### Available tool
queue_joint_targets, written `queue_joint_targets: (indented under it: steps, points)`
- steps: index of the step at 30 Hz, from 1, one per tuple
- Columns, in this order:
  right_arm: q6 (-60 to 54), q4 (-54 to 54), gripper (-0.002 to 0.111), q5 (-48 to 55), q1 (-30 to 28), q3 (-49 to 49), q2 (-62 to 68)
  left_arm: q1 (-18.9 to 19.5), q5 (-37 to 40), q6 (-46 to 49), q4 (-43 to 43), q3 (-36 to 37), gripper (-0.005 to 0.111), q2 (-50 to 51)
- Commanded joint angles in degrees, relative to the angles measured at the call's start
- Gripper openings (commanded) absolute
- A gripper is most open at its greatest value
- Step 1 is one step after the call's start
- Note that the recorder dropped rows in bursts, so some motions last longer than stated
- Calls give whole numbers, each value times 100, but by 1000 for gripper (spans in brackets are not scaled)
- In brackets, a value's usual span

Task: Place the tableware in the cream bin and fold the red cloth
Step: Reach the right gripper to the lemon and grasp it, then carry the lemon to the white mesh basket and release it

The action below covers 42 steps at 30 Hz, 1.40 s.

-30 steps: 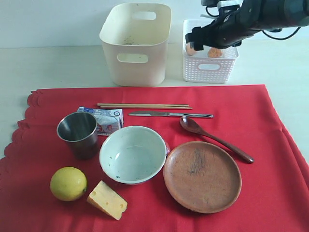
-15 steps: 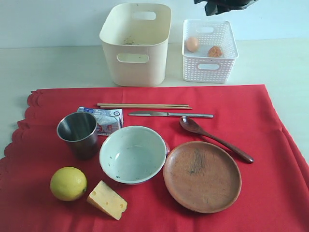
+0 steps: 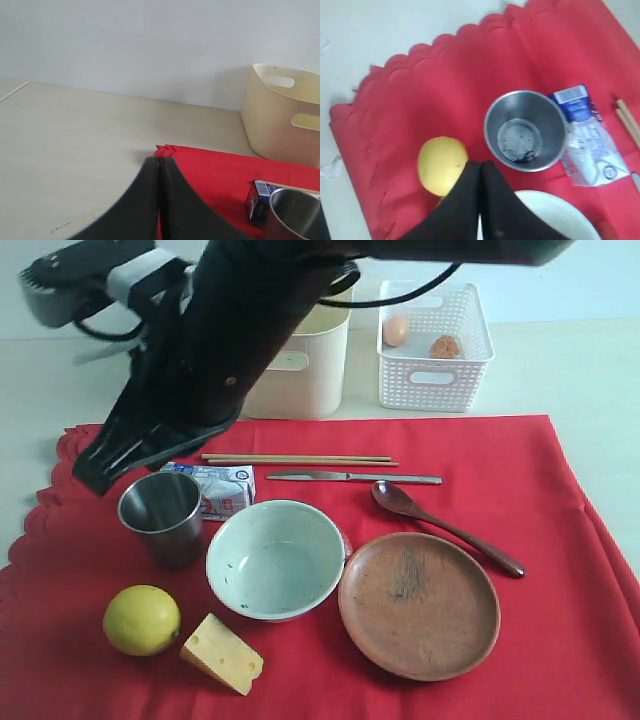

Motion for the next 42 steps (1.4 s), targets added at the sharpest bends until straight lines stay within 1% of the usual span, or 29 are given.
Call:
queue_joint_targets:
  steps: [1,4,6,7,10,12,14,20,26,30,37,39,42]
  points:
    - [50,-73,9,-65,526,-28,381,10,-13,32,-20,19,0,-29]
    - [50,-196,26,-234,861,-28,654,10,-13,32,-20,19,0,-29]
    - [50,-304,38,-309,974,-28,769,10,-13,32,-20,19,0,-29]
    - [50,-399,46,-324,1036,-28,855,10,-13,32,-20,19,0,-29]
    - [50,-539,62,-383,1075,-28,1024,10,-13,32,-20,19,0,-29]
    - [50,-573,70,-392,1075,-28,1118,10,-13,32,-20,19,0,-29]
    - [50,-744,75,-392,1075,-28,1186,10,-13,32,-20,19,0,-29]
    - [22,-886,76,-445,1075,-28,1472,10,-13,32,-20,19,0,-29]
    - [13,-1090,76,-873,1075,-28,1741,10,-13,32,-20,19,0,-29]
    - [91,-1339,76,-882,1075,-28,1959,10,-13,32,-20,19,0,-29]
    - [155,-1328,75,-917,1075,-28,2072,10,-13,32,-20,19,0,-29]
    - [155,-1328,71,-917,1075,-28,2072,10,-13,32,-20,19,0,-29]
    - [155,-1315,53,-894,1075,-28,2072,10,-13,32,-20,19,0,-29]
